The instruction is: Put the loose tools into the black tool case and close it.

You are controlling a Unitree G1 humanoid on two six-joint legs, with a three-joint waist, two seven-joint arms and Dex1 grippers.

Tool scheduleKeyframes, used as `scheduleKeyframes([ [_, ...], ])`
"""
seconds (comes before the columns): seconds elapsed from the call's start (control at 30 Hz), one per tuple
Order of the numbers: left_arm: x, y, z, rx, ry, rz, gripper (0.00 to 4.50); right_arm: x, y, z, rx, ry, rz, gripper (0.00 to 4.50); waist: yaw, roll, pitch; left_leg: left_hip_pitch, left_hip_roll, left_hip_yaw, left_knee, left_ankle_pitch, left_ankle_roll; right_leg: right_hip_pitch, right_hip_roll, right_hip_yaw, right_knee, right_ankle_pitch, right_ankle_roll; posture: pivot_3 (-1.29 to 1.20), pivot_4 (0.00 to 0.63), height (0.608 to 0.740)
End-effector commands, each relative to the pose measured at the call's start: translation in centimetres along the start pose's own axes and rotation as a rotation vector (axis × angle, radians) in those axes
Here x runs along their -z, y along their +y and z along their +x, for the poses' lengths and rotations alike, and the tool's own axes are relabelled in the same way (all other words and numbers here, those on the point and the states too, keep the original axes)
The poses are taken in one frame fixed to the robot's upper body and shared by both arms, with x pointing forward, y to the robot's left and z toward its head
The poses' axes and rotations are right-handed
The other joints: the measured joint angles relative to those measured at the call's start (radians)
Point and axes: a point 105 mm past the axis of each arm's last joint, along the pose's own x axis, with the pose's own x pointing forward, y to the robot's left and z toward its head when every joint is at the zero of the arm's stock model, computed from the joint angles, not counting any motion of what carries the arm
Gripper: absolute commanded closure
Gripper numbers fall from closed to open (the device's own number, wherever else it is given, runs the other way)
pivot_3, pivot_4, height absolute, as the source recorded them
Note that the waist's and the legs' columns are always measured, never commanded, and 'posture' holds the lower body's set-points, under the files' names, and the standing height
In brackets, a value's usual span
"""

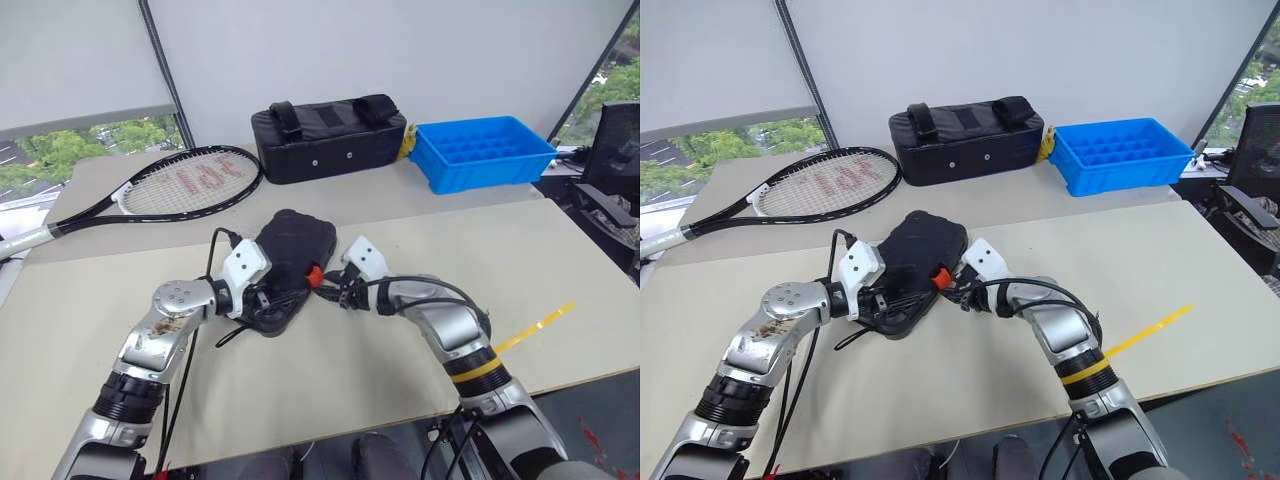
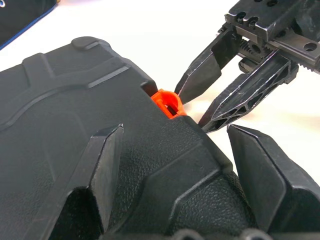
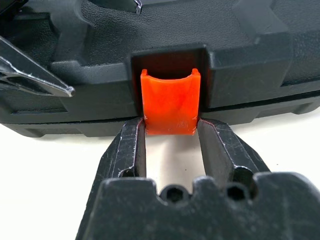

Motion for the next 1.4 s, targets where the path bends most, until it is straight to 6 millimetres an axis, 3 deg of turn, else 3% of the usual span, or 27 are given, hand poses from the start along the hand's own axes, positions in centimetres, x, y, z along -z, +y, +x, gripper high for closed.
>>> scheduleKeyframes([
  [0.03, 3.4, -1.0, 0.2, 0.019, 0.114, -0.075, 0.94, -3.8, -0.7, -0.7, 0.043, -0.119, -0.088, 2.71, 0.0, 0.0, 0.0, 0.0, 0.0, 0.0, 0.0, 0.0, 0.0, 0.0, 0.0, 0.0, 0.0, 0.0, 0.0, 0.0, 0.15, 0.74],
  [0.07, 3.4, -1.0, 0.2, 0.018, 0.114, -0.076, 0.94, -3.7, -0.8, -0.8, 0.044, -0.117, -0.084, 2.21, 0.0, 0.0, 0.0, 0.0, 0.0, 0.0, 0.0, 0.0, 0.0, 0.0, 0.0, 0.0, 0.0, 0.0, 0.0, 0.0, 0.15, 0.74],
  [0.37, 4.0, -0.3, -0.5, -0.022, 0.118, -0.098, 0.94, -1.7, -0.8, -2.7, 0.03, -0.083, -0.072, 2.21, 0.001, 0.0, 0.0, 0.0, 0.0, 0.0, -0.001, -0.001, 0.001, 0.001, 0.0, 0.0, -0.002, 0.0, 0.0, 0.0, 0.15, 0.74],
  [0.57, 3.4, 1.1, -1.3, -0.105, 0.02, -0.162, 0.94, 0.2, -1.3, -4.5, 0.052, -0.056, -0.06, 2.21, -0.001, 0.001, 0.0, 0.0, 0.0, 0.0, -0.002, -0.001, 0.001, 0.001, 0.0, 0.002, -0.003, 0.0, 0.0, 0.0, 0.15, 0.74],
  [0.73, 2.7, 0.8, -4.3, -0.129, -0.122, -0.22, 0.94, 1.2, -1.7, -7.1, 0.028, -0.148, -0.052, 2.21, -0.006, 0.0, 0.0, 0.0, 0.002, 0.0, -0.002, -0.001, 0.0, 0.001, 0.0, 0.003, -0.004, 0.0, 0.001, 0.0, 0.15, 0.74],
  [0.77, 2.7, 0.7, -4.7, -0.129, -0.131, -0.225, 0.94, 1.3, -1.8, -7.5, 0.025, -0.169, -0.045, 1.96, -0.006, 0.0, 0.0, 0.0, 0.002, 0.0, -0.004, -0.001, 0.0, 0.001, 0.001, 0.004, -0.005, 0.0, 0.001, 0.0, 0.15, 0.74],
  [0.83, 3.8, 0.8, -6.6, -0.17, -0.109, -0.228, 0.94, 2.2, -2.1, -9.0, 0.018, -0.198, -0.041, 1.53, -0.005, 0.001, 0.001, 0.001, 0.002, 0.001, -0.008, -0.001, 0.0, 0.0, 0.001, 0.005, -0.007, 0.0, 0.0, 0.0, 0.15, 0.74],
  [0.97, 5.1, 1.2, -9.9, -0.254, -0.089, -0.253, 0.94, 3.7, -3.1, -11.3, 0.056, -0.228, -0.025, 0.14, 0.002, 0.0, 0.001, 0.001, 0.002, 0.001, -0.011, -0.002, 0.001, 0.0, 0.0, 0.005, -0.01, 0.0, 0.0, 0.0, 0.15, 0.74],
  [1.0, 5.5, 1.1, -10.6, -0.272, -0.081, -0.26, 0.94, 4.2, -3.3, -11.7, 0.064, -0.221, -0.031, 0.02, 0.002, 0.001, 0.001, 0.001, 0.002, 0.001, -0.012, -0.002, 0.001, 0.0, 0.0, 0.005, -0.012, 0.0, 0.0, 0.0, 0.15, 0.74],
  [1.2, 9.1, 1.0, -14.8, -0.487, 0.041, -0.272, 0.94, 6.8, -4.8, -15.4, 0.118, -0.205, -0.013, 0.02, 0.017, 0.001, 0.004, 0.0, 0.002, 0.001, -0.015, -0.004, 0.003, 0.0, -0.001, 0.005, -0.018, 0.0, 0.0, 0.0, 0.15, 0.74],
  [1.4, 11.0, 0.2, -15.2, -0.506, 0.081, -0.296, 0.94, 8.5, -5.8, -16.8, 0.166, -0.168, -0.007, 0.02, 0.032, 0.0, 0.006, -0.001, 0.002, 0.001, -0.015, -0.005, 0.004, 0.001, -0.002, 0.003, -0.02, 0.0, 0.0, 0.0, 0.15, 0.74],
])
